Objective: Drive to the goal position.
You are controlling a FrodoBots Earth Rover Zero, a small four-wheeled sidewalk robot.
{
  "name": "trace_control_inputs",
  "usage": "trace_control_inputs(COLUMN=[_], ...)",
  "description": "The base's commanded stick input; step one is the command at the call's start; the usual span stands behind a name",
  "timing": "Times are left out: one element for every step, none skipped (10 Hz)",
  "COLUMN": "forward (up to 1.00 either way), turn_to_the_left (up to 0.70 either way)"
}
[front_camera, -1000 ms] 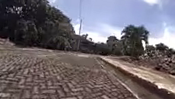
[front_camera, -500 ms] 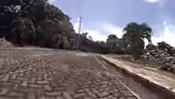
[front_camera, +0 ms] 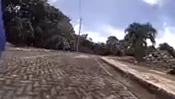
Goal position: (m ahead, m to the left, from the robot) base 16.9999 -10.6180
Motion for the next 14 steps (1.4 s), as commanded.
trace_control_inputs(forward=[1.0, 1.0, 1.0, 1.0, 1.0, 1.0, 1.0, 1.0, 1.0, 1.0, 1.0, 1.0, 1.0, 1.0], turn_to_the_left=[0.0, 0.0, 0.0, 0.0, 0.0, 0.0, 0.0, 0.0, 0.0, 0.0, 0.0, 0.0, 0.0, 0.0])
